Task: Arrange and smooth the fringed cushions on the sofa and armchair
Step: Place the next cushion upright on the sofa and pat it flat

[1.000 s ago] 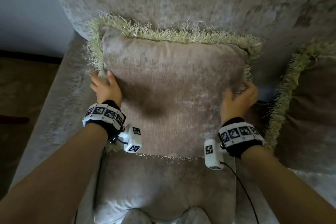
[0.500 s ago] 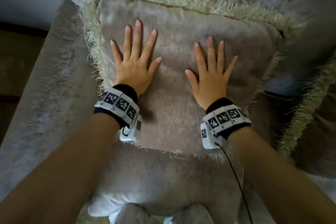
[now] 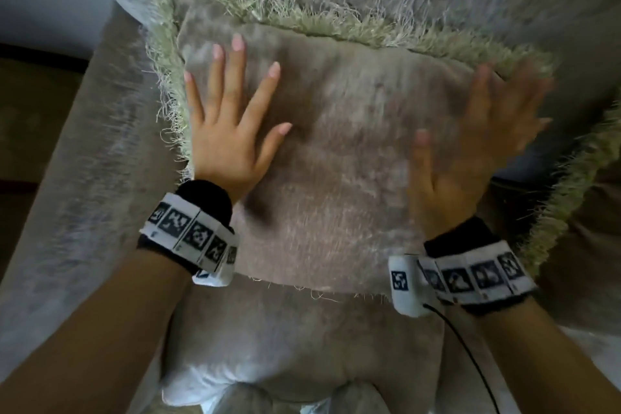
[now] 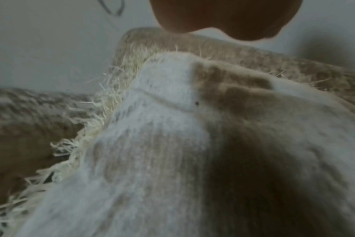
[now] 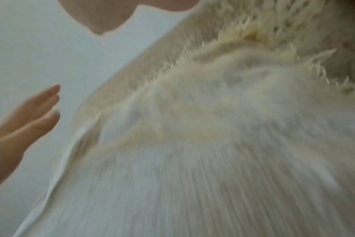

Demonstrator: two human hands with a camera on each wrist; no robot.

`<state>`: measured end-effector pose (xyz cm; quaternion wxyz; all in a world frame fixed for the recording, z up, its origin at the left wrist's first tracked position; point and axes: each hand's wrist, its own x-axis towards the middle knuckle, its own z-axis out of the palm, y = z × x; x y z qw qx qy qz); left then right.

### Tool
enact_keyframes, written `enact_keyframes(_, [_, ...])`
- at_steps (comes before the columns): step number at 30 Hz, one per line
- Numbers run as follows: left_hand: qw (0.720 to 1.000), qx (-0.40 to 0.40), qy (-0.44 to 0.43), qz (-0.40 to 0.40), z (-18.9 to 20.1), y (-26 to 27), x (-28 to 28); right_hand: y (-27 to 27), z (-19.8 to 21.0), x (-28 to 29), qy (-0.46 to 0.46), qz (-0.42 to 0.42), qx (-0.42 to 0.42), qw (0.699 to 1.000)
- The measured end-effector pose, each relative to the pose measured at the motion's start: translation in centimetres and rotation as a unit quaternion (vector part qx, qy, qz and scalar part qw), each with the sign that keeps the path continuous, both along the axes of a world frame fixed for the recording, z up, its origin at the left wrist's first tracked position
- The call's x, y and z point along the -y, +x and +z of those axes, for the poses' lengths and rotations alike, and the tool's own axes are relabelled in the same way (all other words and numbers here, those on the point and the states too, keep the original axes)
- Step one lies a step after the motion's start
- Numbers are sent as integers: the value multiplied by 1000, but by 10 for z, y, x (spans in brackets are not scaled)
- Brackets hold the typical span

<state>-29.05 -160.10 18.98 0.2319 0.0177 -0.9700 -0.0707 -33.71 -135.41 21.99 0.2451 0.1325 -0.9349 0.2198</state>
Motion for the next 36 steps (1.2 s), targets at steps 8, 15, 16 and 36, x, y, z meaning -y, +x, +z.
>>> enact_keyframes(8, [976,202,68,39,-26,-25,-7,-33,-44,15,176,52,241,953])
enact_keyframes(15, [984,168,19,64,-38,-21,-29,-22,-44,36,185,57,239,951])
enact_keyframes(16, [972,225,29,58,-43,-25,-30,-28,-60,42,222,71,293,927])
enact_keyframes(36, [982,184,-48,10,-58,30,-11,-1,-56,33,292,164,134,933])
